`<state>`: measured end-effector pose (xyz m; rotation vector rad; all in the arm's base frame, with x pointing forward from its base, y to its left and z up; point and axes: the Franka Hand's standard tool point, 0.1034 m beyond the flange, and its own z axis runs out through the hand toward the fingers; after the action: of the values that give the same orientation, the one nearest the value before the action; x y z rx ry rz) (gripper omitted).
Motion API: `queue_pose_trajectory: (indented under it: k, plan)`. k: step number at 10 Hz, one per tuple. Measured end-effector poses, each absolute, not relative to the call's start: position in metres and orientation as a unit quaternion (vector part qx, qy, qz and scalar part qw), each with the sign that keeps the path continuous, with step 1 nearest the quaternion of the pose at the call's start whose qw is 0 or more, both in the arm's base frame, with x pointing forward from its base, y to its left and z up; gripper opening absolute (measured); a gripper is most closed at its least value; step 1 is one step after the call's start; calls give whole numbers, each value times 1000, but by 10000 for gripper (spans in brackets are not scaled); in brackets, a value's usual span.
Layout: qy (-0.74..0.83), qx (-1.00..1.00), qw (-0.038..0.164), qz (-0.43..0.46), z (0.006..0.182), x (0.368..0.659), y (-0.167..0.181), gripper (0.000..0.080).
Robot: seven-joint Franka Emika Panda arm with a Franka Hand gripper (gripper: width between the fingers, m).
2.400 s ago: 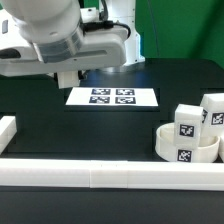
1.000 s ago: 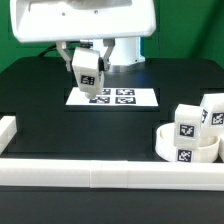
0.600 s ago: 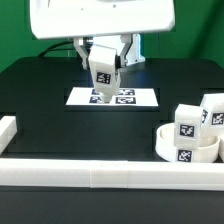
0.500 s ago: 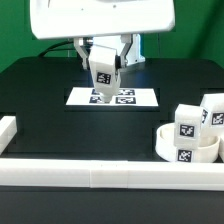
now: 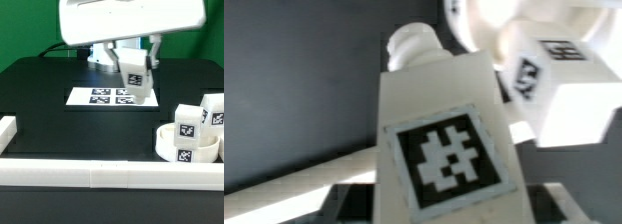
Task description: Assemble stool
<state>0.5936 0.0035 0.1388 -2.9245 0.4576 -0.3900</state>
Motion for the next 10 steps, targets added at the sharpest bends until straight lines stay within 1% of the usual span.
queue_pose_trajectory:
  k: [1, 2, 3, 6, 7, 8, 10]
  plan:
    - [149, -976, 71, -141, 138, 593, -3, 325]
    - [151, -976, 71, -139, 137, 592, -4, 325]
    - [151, -974, 65, -156, 139, 595, -6, 325]
    - [151, -948, 15, -279, 139, 594, -14, 327]
    - [153, -942, 14, -299, 135, 593, -6, 327]
    - [156, -942, 24, -297, 134, 594, 2, 327]
    - [165, -939, 35, -301, 138, 597, 8, 327]
